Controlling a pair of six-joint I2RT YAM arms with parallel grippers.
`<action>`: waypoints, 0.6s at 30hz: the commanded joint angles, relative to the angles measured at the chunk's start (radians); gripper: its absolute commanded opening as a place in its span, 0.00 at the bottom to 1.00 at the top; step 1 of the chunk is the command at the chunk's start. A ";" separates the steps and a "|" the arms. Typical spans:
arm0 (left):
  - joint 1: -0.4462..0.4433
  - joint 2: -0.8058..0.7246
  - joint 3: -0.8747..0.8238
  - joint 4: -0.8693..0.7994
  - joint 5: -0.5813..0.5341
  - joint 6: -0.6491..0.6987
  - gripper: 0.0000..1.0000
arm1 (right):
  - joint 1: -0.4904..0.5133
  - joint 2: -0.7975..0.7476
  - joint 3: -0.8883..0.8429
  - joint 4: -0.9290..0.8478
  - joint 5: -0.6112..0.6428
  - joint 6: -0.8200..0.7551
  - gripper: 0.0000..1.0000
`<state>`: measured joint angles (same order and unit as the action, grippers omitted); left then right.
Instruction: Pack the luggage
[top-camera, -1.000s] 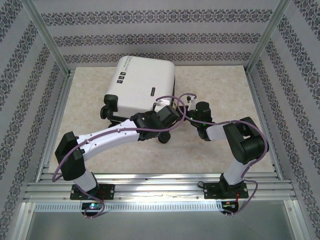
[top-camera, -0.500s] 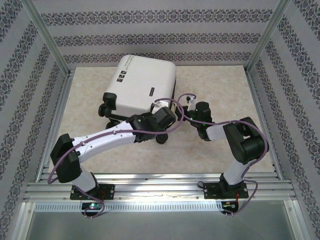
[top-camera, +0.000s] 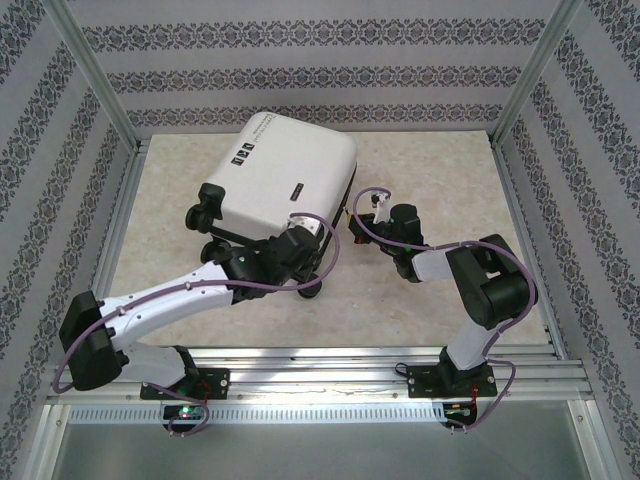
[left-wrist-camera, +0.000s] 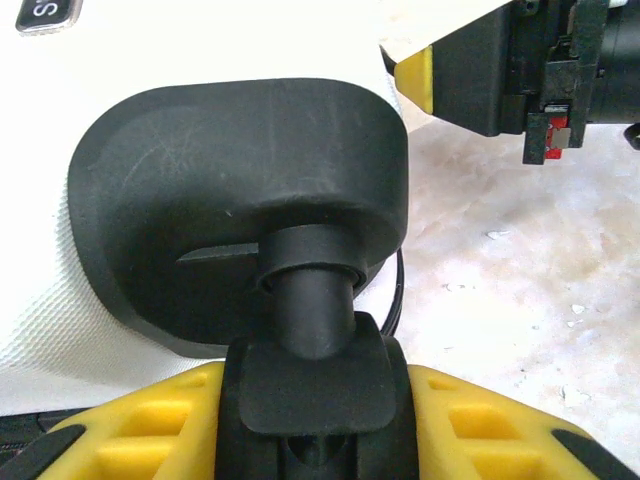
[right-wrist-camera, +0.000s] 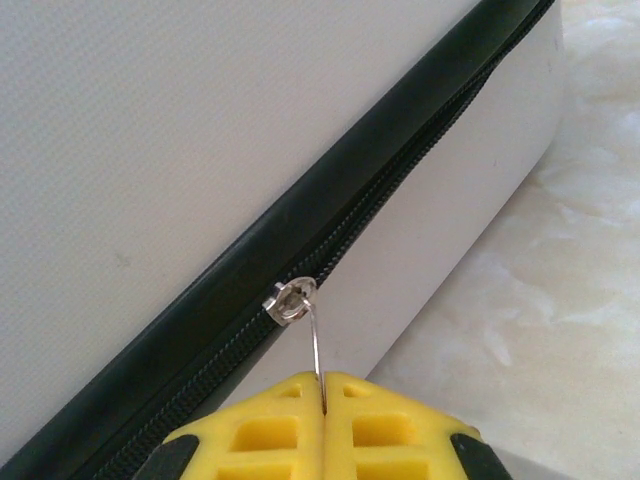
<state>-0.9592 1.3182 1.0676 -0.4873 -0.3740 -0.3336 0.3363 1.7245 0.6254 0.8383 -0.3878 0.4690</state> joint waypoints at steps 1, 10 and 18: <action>0.007 -0.105 -0.045 0.035 0.033 0.060 0.16 | -0.020 -0.017 0.010 -0.010 0.091 0.003 0.00; 0.008 -0.332 -0.218 0.205 0.101 0.087 0.18 | -0.023 -0.026 0.013 -0.034 0.115 -0.001 0.00; 0.008 -0.544 -0.358 0.329 0.121 0.081 0.18 | -0.023 -0.026 0.019 -0.045 0.128 -0.002 0.00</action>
<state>-0.9405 0.9031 0.7063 -0.2817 -0.2886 -0.2680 0.3580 1.7058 0.6254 0.7849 -0.4915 0.4648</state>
